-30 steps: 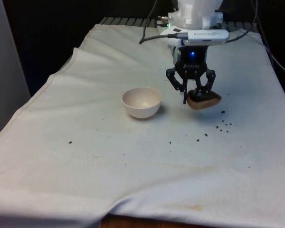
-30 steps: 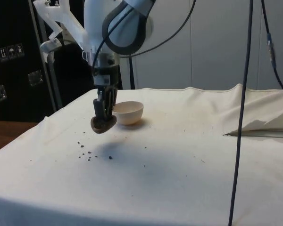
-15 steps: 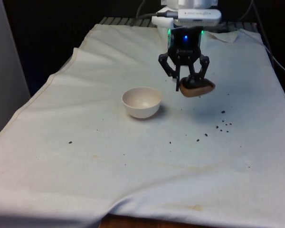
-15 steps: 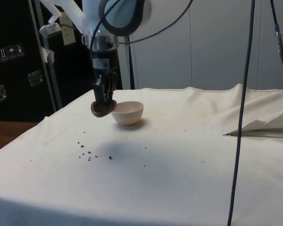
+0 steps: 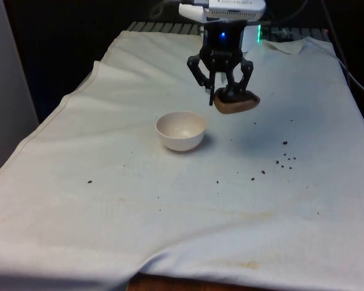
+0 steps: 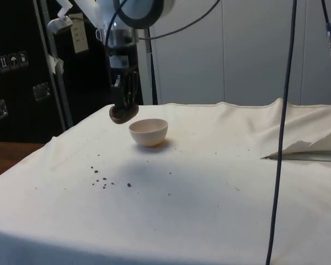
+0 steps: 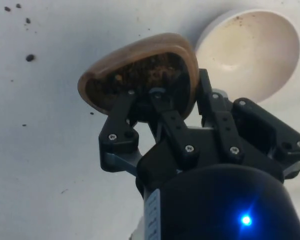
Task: Pour the coffee beans from the cup into the bowl.
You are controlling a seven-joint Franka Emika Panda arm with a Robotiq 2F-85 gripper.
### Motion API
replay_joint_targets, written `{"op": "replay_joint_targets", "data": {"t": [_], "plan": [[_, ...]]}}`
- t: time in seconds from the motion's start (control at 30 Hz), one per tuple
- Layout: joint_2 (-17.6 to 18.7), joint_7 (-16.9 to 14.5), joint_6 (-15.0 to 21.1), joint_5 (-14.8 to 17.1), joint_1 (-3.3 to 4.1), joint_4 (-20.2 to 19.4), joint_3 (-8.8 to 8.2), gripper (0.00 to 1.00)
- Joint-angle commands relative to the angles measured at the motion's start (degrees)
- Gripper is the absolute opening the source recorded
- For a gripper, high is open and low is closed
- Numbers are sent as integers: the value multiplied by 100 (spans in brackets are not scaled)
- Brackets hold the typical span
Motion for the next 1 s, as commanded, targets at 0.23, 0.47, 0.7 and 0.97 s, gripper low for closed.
{"op": "replay_joint_targets", "data": {"t": [0.23,0.47,0.7,0.97], "plan": [[-40,29,-206,-315,11,103,-178,3],[-34,46,-235,-533,17,126,-298,3],[-23,69,-286,-785,17,149,-407,3],[-17,120,-298,-1083,29,149,-516,3]]}}
